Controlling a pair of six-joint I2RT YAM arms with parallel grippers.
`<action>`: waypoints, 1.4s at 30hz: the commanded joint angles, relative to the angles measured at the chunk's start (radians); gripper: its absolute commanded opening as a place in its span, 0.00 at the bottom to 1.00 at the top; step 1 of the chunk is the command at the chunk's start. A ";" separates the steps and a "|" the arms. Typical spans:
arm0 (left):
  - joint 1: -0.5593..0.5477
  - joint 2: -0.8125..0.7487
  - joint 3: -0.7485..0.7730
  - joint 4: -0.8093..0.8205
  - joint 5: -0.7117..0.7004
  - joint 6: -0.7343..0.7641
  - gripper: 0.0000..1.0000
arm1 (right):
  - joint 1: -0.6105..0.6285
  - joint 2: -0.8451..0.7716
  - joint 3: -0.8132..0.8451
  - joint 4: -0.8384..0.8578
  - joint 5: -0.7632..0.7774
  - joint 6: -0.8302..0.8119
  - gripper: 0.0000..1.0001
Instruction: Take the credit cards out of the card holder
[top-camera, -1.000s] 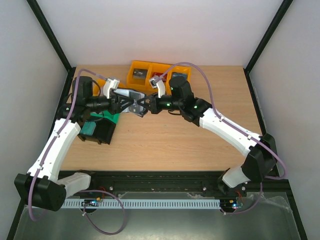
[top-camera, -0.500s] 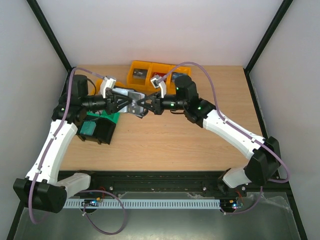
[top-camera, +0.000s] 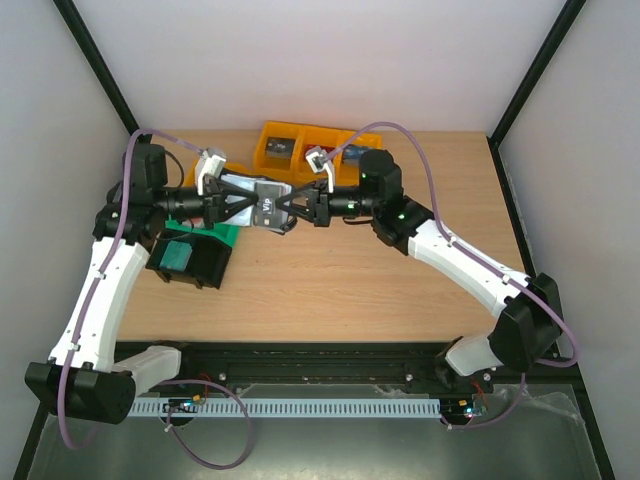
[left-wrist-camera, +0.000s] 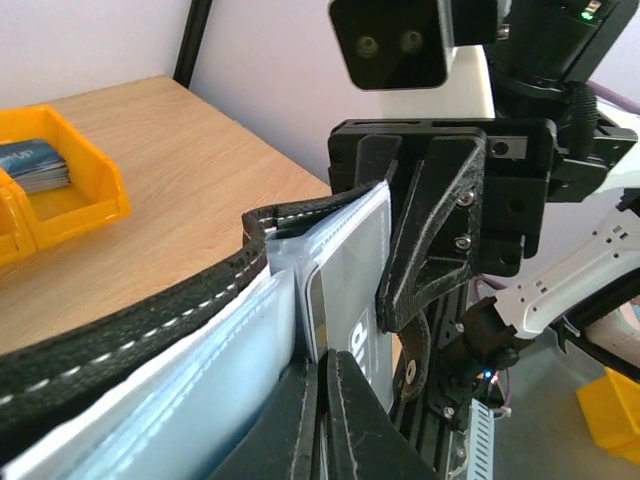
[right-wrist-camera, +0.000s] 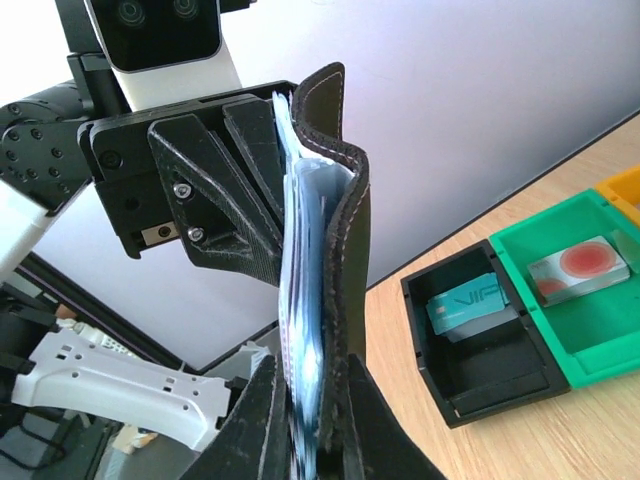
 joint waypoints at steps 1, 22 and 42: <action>-0.031 0.001 0.027 -0.075 0.174 0.045 0.02 | 0.003 -0.021 -0.013 0.192 -0.007 0.061 0.08; 0.018 -0.003 0.055 -0.049 0.111 0.023 0.02 | -0.002 -0.056 -0.046 0.126 -0.047 -0.001 0.33; -0.039 0.001 0.008 -0.083 0.033 0.122 0.31 | -0.013 -0.086 -0.058 0.157 -0.080 0.026 0.02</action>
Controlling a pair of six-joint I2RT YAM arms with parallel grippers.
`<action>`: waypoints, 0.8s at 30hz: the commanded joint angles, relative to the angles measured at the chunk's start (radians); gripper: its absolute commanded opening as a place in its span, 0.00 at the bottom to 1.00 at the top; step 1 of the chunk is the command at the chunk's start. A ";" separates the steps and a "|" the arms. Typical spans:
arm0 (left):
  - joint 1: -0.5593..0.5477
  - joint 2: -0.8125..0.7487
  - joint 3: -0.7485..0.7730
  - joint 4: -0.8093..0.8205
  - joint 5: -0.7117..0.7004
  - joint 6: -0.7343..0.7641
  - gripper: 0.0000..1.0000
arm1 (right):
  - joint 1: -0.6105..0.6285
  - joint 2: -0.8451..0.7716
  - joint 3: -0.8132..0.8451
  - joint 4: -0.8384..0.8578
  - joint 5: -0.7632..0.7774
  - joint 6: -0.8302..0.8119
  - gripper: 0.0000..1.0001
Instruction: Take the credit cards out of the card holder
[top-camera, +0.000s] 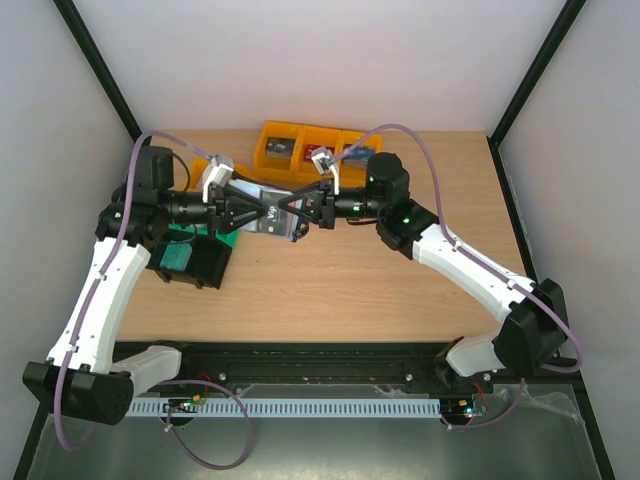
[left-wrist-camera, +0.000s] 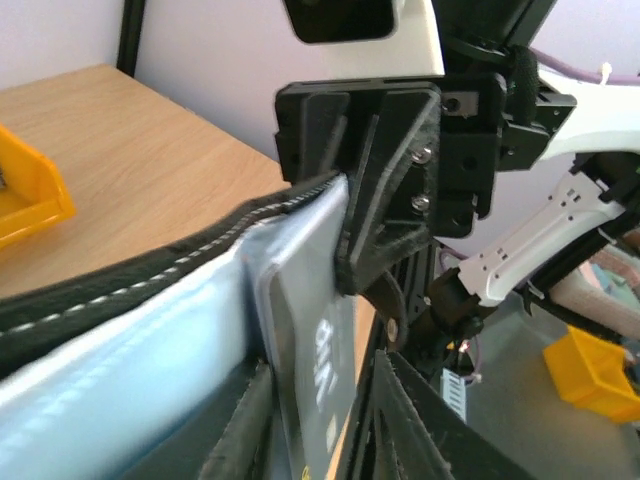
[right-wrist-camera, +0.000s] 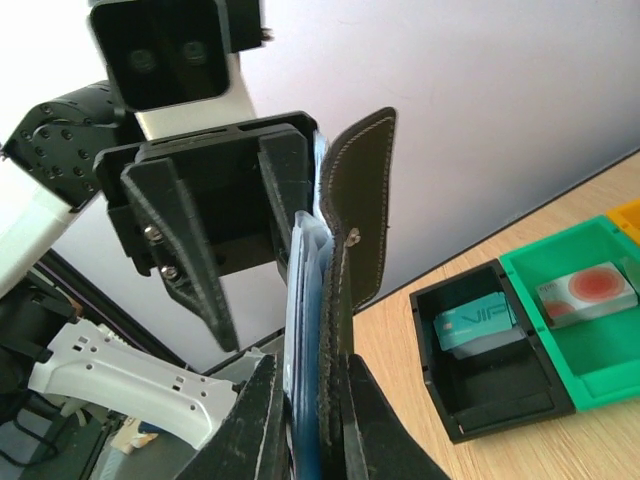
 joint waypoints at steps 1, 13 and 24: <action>-0.023 0.000 -0.015 0.000 -0.018 0.039 0.34 | -0.003 -0.052 -0.013 0.074 -0.043 0.032 0.02; -0.022 0.004 -0.001 0.006 0.058 0.014 0.02 | -0.003 -0.092 -0.041 0.087 -0.051 0.030 0.02; 0.014 -0.003 -0.049 0.082 0.028 -0.086 0.02 | -0.003 -0.103 -0.092 0.050 0.013 0.028 0.11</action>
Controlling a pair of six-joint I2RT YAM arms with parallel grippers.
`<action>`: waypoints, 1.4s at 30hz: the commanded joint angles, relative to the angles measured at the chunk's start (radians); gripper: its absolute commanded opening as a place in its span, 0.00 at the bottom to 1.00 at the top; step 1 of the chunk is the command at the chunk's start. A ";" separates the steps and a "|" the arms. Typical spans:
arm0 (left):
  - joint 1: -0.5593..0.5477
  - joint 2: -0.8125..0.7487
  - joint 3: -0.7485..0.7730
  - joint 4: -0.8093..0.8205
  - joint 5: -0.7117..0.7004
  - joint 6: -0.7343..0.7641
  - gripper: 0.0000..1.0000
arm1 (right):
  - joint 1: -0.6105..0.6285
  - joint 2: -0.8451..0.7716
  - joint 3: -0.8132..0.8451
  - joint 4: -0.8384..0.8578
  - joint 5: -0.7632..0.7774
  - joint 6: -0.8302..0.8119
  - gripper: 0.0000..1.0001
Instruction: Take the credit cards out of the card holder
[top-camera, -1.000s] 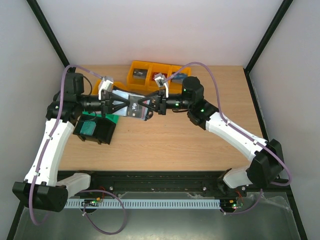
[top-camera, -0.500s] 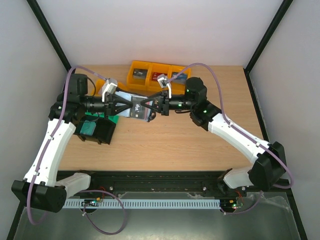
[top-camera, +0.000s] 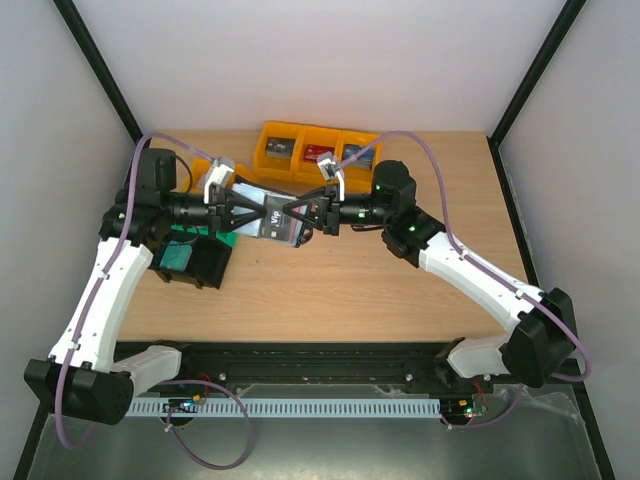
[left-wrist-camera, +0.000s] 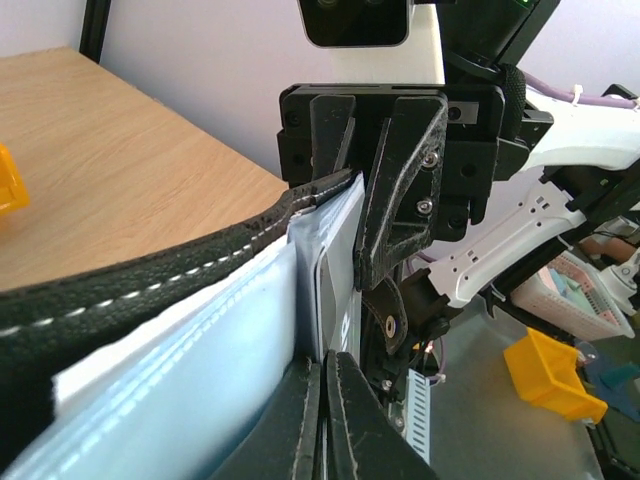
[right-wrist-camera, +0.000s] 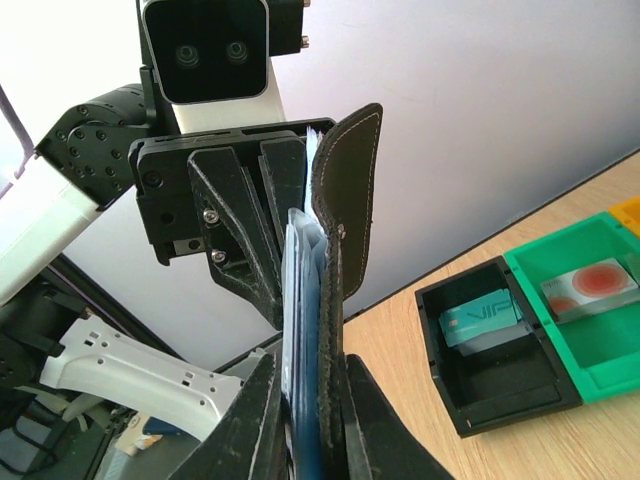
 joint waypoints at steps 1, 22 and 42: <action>0.020 -0.003 -0.035 0.060 -0.025 -0.052 0.02 | 0.002 -0.045 -0.041 0.039 0.006 0.005 0.12; 0.031 0.093 -0.372 0.441 -0.066 -0.325 0.02 | -0.019 0.092 -0.138 -0.027 0.013 -0.011 0.15; 0.073 0.079 -0.394 0.430 -0.022 -0.312 0.02 | -0.019 0.101 -0.173 0.072 -0.028 0.034 0.08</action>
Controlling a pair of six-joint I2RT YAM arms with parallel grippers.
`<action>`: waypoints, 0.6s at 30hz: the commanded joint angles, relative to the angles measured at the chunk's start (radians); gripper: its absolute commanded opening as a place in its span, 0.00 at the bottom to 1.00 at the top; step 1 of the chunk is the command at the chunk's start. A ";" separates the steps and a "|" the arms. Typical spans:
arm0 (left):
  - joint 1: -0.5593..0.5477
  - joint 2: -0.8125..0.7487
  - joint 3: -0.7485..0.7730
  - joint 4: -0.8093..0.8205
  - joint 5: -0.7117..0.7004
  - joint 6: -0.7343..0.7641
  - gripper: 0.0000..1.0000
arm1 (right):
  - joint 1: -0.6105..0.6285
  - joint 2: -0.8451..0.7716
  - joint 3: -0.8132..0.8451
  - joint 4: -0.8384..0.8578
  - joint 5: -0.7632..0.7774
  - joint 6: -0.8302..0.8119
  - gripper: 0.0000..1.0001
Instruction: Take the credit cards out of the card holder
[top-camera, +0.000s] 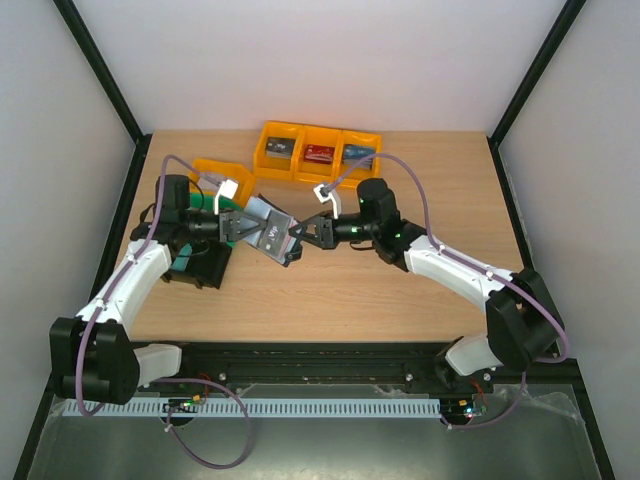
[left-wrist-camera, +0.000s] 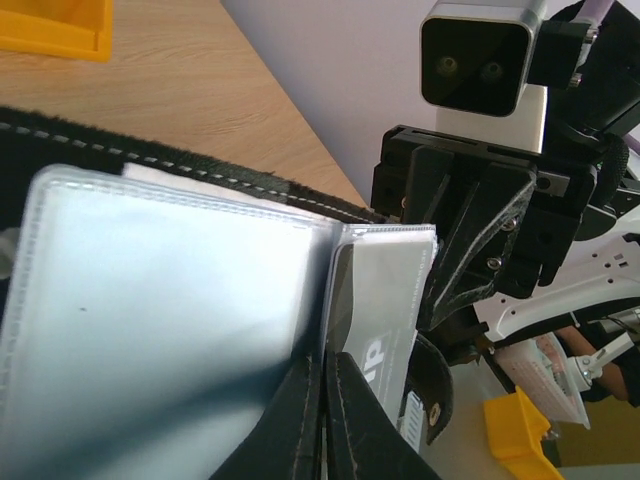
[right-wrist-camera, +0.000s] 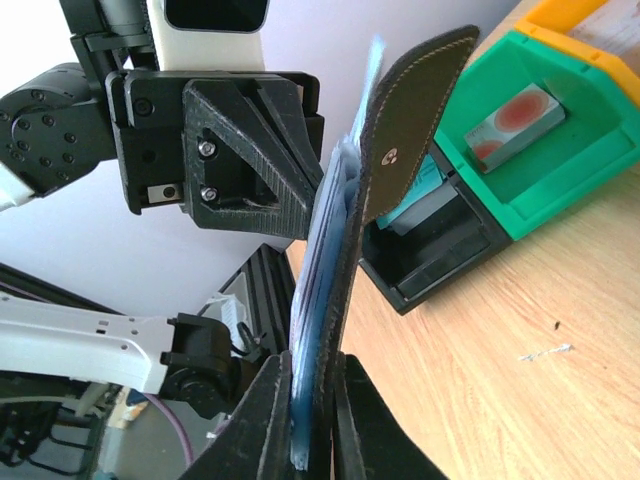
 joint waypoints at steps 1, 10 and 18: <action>0.004 -0.015 -0.017 0.030 0.006 -0.010 0.02 | 0.001 0.006 0.003 0.086 -0.052 0.019 0.05; -0.052 0.001 -0.003 0.002 0.026 0.025 0.06 | 0.001 0.045 0.044 0.069 -0.041 -0.007 0.02; -0.069 0.003 0.034 -0.045 0.044 0.053 0.18 | -0.004 0.039 0.043 0.070 -0.037 -0.028 0.02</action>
